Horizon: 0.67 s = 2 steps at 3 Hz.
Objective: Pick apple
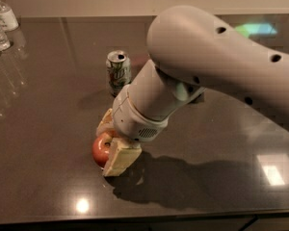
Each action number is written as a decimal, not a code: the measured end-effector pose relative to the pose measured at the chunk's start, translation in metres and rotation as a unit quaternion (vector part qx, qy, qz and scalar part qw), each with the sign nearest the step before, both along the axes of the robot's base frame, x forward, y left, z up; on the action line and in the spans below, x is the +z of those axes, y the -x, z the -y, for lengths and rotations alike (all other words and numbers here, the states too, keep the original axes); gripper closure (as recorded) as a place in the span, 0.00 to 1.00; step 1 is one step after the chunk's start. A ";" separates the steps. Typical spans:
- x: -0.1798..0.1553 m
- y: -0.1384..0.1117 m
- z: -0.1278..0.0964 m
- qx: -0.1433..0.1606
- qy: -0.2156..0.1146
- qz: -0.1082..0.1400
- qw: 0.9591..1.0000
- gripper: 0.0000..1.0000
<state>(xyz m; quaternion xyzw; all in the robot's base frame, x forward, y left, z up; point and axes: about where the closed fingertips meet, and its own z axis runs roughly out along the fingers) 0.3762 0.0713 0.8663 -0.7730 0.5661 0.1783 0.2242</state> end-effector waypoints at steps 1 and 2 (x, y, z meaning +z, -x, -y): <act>0.007 -0.004 0.001 -0.004 0.005 0.004 1.000 1.00; 0.027 -0.023 0.014 -0.018 0.025 0.004 1.000 1.00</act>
Offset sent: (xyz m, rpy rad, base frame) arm 0.0827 -0.0340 0.1409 -0.0518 -0.0910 -0.0813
